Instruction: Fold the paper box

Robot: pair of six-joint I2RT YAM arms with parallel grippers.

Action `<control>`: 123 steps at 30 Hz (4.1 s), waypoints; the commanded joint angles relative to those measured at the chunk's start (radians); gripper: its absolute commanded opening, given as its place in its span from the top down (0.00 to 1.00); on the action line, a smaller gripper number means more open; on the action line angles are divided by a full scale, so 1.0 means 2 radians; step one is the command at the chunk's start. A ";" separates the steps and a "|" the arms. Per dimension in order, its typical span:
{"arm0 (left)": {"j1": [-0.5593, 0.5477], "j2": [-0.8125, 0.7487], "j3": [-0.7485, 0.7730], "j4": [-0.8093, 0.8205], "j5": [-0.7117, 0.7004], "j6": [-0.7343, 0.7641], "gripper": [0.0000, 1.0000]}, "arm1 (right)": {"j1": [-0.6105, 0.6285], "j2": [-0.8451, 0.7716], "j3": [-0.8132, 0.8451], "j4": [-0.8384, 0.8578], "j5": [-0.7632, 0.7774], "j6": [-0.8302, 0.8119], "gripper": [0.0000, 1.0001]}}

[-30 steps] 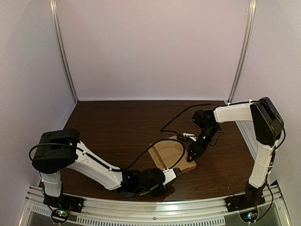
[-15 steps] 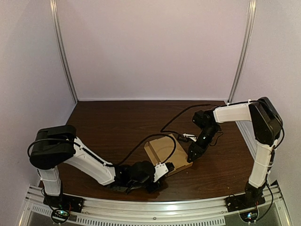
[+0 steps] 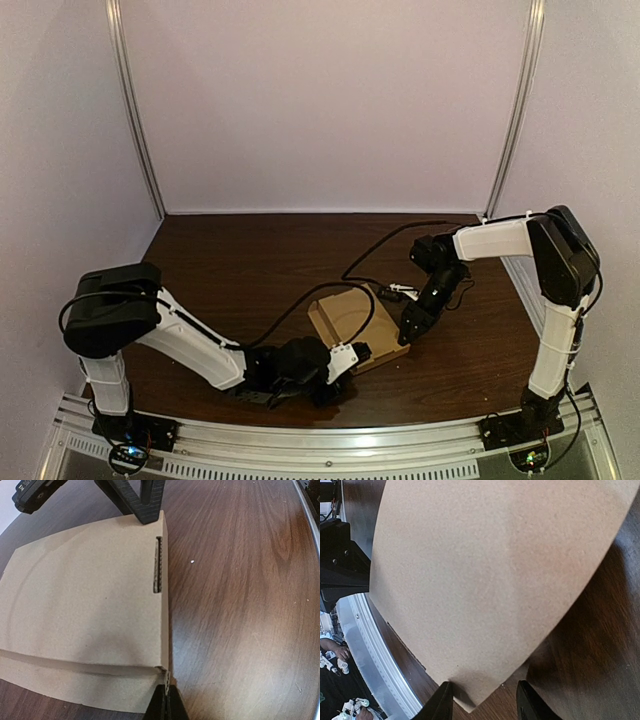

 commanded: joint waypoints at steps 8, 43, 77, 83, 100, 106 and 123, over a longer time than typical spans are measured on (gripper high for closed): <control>0.021 0.000 0.026 -0.014 0.031 -0.016 0.99 | 0.011 -0.001 -0.004 0.003 0.018 -0.016 0.57; 0.051 0.001 -0.056 0.137 0.078 -0.007 0.99 | 0.021 -0.008 -0.012 0.004 0.016 -0.044 0.58; 0.056 -0.010 0.079 -0.121 0.089 0.007 0.98 | 0.051 -0.030 0.005 -0.019 -0.019 -0.054 0.58; 0.053 -0.016 0.093 -0.157 0.071 0.028 0.98 | 0.051 -0.014 0.019 -0.036 -0.047 -0.051 0.58; 0.030 0.001 0.177 -0.273 0.033 0.066 0.97 | 0.052 -0.004 0.037 -0.057 -0.100 -0.046 0.58; 0.024 0.018 0.210 -0.292 0.028 0.067 0.97 | 0.051 -0.001 0.040 -0.060 -0.116 -0.045 0.57; 0.015 0.044 0.285 -0.400 -0.001 0.109 0.97 | 0.048 0.015 0.039 -0.047 -0.078 -0.015 0.57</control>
